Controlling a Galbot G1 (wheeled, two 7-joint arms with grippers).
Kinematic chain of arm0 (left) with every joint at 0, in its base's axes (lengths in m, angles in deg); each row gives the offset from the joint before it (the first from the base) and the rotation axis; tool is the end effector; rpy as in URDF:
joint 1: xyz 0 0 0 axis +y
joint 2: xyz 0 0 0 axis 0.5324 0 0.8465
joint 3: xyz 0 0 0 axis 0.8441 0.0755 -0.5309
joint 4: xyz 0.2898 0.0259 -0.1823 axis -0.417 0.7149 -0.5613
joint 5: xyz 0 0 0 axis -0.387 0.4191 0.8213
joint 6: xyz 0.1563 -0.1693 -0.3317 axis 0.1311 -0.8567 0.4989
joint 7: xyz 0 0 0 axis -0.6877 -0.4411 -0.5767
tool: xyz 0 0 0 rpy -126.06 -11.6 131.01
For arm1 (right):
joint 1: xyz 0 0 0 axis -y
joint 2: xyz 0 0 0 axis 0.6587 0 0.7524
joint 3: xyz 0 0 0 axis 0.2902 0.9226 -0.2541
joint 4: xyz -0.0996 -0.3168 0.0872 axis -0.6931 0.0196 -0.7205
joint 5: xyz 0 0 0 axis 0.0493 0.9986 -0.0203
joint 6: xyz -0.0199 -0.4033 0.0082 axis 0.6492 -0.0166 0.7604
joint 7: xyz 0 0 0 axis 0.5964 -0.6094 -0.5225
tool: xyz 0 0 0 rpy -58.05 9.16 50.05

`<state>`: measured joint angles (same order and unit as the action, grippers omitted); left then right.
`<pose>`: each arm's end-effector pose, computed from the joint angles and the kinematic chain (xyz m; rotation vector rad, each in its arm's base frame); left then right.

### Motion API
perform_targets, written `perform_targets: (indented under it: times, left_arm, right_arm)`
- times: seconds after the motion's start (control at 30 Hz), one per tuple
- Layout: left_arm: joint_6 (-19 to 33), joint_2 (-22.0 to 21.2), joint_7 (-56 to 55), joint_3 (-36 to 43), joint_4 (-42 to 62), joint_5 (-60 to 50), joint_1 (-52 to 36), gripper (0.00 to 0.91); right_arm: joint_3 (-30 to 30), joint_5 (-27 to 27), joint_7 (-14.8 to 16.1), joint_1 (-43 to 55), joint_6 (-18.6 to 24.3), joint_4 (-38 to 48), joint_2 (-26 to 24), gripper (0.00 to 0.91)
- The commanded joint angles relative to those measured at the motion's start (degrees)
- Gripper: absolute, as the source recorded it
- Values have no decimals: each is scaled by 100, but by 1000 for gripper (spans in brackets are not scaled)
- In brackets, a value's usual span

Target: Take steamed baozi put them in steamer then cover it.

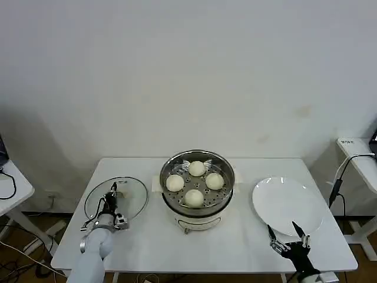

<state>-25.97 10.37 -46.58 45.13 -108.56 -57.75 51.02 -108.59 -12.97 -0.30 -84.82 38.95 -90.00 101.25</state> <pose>0.4237 0.1238 -0.4484 -0.0153 -2.0401 -2.1143 0.1889 -0.1416 -0.3623 0.1416 -2.9829 0.0081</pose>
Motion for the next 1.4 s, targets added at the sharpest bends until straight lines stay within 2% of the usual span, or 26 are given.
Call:
perform_targets:
  times: [0.03, 0.53, 0.73, 0.83, 1.0, 1.13, 1.23, 1.27, 1.4]
  left_arm:
    - [-34, 56, 182, -93, -775, 9, 383, 0]
    - [-304, 522, 717, -560, -3301, 207, 1447, 0]
    - [-816, 652, 900, -566, -4182, 218, 1585, 0]
    - [-1232, 615, 1052, -430, -4580, 109, 1578, 0]
    - [-1678, 386, 1271, 158, -5192, 172, 1450, 0]
    - [-1930, 444, 1273, 847, -5395, 96, 1424, 0]
    - [-2433, 460, 1211, 1523, -5390, -154, 1396, 0]
    - [-2778, 469, 1242, 1759, -5331, -365, 1356, 0]
    - [-3209, 355, 1428, 2227, -5135, -703, 1231, 0]
  right_arm:
    - [0, -26, -17, 43, -4, -31, -33, 907]
    - [-54, -147, -219, 223, -298, -105, -187, 907]
    - [-70, -143, -252, 209, -324, -142, -168, 907]
    - [-97, -138, -259, 211, -342, -161, -159, 907]
    - [-161, -150, -272, 242, -381, -198, -140, 907]
    - [-150, -117, -265, 281, -407, -231, -41, 907]
    - [-129, -75, -261, 316, -418, -243, 64, 907]
    - [-126, -60, -259, 330, -420, -243, 97, 907]
    - [-122, -2, -257, 361, -446, -276, 229, 907]
